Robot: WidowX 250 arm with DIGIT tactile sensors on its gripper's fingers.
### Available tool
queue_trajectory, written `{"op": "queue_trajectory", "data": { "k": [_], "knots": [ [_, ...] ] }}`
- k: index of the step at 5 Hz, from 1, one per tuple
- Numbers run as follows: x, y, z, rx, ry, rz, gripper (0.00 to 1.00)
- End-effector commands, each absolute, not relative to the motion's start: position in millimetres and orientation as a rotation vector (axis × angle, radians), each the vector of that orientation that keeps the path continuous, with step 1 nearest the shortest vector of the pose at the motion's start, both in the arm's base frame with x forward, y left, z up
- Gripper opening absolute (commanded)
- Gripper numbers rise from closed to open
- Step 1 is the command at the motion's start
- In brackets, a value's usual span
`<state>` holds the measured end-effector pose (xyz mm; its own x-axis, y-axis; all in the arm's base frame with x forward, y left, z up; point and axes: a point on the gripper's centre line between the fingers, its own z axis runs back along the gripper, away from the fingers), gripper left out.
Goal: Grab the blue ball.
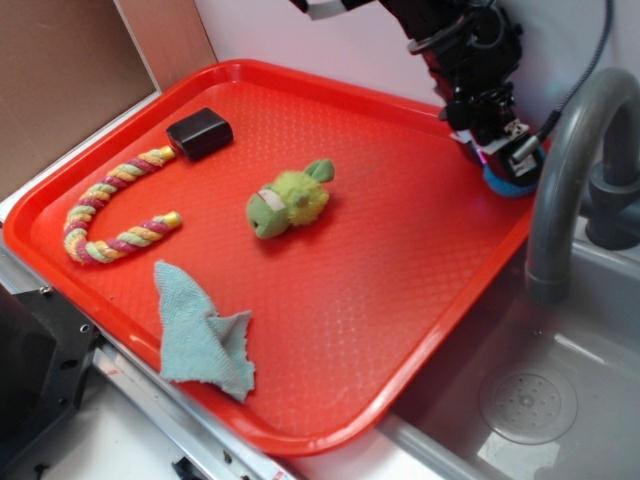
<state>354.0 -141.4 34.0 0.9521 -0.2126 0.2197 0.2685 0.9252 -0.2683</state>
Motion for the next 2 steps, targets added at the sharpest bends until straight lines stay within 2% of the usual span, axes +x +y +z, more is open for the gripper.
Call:
{"op": "queue_trajectory", "data": {
  "k": [1, 2],
  "knots": [
    [309.5, -119.1, 125.4, -0.091, -0.245, -0.04, 0.0],
    [270.3, -101.8, 161.7, -0.144, -0.179, 0.082, 0.0]
  ]
}}
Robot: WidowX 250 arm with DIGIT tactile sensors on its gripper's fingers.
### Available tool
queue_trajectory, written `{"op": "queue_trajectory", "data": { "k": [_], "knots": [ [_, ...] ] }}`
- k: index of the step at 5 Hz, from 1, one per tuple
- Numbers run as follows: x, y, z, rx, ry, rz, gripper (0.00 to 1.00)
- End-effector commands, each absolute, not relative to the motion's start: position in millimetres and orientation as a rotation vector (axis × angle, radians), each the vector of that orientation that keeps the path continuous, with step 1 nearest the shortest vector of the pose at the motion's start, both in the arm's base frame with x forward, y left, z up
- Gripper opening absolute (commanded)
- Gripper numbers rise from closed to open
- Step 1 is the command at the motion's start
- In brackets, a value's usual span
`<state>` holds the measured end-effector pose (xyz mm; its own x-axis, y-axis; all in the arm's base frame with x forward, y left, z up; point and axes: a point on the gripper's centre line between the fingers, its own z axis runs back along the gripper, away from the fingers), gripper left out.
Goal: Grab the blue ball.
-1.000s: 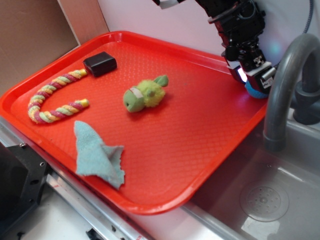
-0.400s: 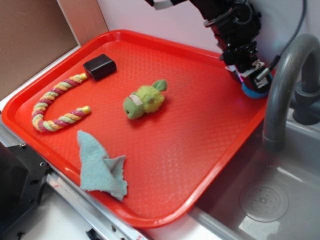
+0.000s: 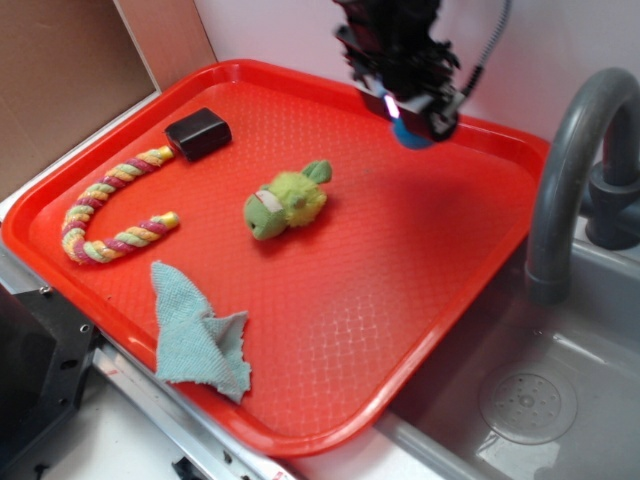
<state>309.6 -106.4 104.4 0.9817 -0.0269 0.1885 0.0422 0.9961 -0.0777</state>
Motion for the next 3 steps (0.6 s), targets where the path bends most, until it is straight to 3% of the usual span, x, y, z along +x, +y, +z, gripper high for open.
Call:
{"op": "queue_trajectory", "data": {
  "k": [1, 2, 3],
  "knots": [
    [224.3, -88.9, 192.0, -0.168, -0.142, 0.189, 0.0],
    [196.9, -78.9, 203.3, -0.15, -0.159, 0.295, 0.0],
    [203.4, -72.5, 195.4, -0.176, -0.095, 0.294, 0.0]
  ]
}}
